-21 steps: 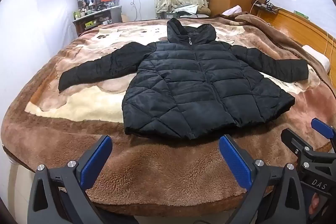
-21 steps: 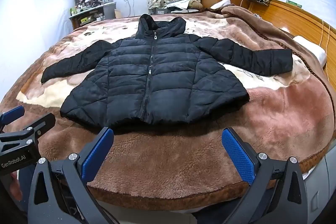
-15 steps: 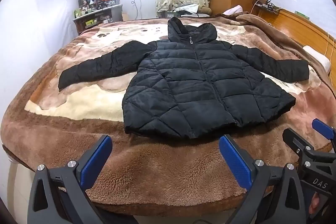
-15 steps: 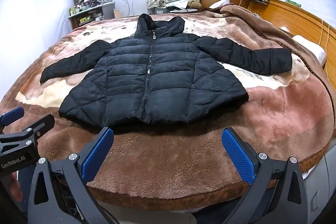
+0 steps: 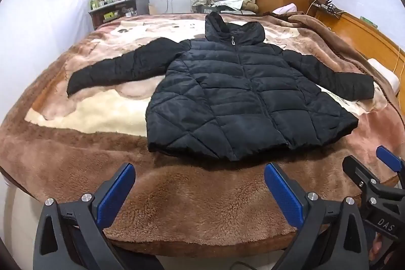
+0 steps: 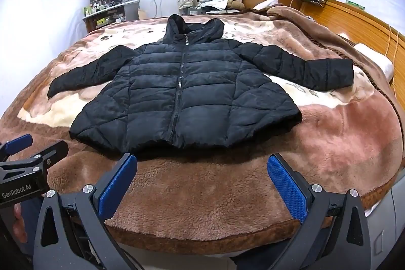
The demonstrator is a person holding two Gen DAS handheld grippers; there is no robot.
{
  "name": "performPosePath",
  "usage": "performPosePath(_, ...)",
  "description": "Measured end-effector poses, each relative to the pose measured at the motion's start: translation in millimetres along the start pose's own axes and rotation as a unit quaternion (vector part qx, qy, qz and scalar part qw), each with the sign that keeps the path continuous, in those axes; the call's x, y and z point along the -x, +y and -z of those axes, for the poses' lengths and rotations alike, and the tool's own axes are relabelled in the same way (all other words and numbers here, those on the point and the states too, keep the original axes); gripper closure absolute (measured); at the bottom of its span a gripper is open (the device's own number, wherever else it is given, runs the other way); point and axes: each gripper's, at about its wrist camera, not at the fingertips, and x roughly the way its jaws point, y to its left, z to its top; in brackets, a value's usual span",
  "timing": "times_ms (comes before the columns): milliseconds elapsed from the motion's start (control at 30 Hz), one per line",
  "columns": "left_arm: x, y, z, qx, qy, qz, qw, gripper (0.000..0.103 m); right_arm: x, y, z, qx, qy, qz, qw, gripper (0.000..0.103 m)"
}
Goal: Fold large clothes
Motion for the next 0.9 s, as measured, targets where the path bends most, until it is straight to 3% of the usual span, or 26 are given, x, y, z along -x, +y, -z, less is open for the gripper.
performPosePath(900,-2.5,5.9,-3.0,0.002,0.002,-0.001,1.0,0.0,-2.3,-0.3,-1.1,-0.001,0.002,0.0,1.0,0.001)
